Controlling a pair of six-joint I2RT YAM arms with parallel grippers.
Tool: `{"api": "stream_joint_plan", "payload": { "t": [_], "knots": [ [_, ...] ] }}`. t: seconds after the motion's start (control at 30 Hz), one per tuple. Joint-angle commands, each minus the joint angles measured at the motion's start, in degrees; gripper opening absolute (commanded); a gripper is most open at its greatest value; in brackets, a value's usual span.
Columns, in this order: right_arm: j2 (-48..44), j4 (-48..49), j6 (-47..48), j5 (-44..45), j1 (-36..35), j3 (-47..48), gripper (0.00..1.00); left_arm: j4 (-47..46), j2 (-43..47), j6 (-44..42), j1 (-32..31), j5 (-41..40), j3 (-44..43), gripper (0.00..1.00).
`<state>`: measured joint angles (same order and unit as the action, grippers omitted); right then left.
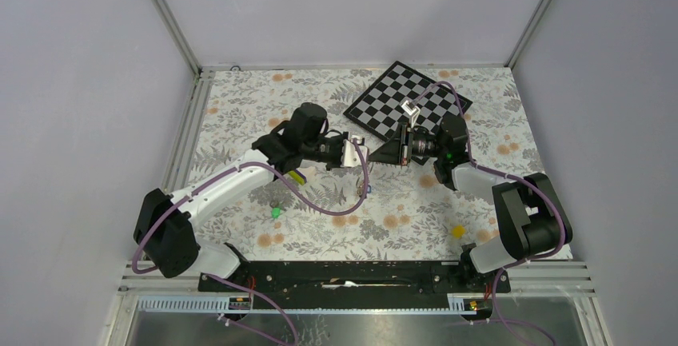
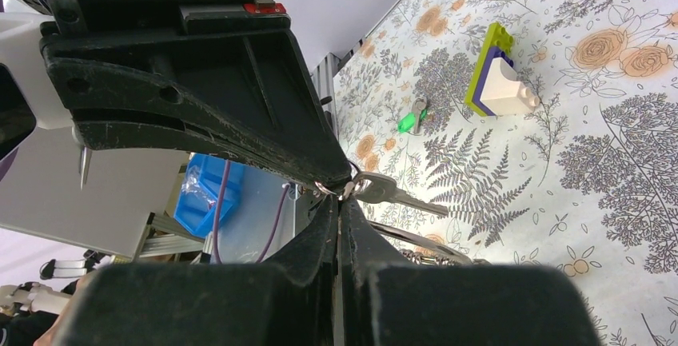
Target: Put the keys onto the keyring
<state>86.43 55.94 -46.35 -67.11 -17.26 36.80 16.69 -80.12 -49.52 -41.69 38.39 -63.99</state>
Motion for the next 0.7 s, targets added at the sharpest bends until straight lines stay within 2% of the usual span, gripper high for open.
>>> {"api": "stream_joint_plan", "payload": {
  "t": [0.0,0.67],
  "knots": [
    [-0.21,2.06,0.66,-1.42,-1.07,2.67,0.00,-2.37,-0.87,-0.40,-0.30,1.69,-2.45,0.00],
    [-0.06,2.42,1.42,-1.02,-1.29,2.22,0.00,-2.33,-0.01,-1.33,-0.32,2.39,-1.56,0.00]
  ]
}}
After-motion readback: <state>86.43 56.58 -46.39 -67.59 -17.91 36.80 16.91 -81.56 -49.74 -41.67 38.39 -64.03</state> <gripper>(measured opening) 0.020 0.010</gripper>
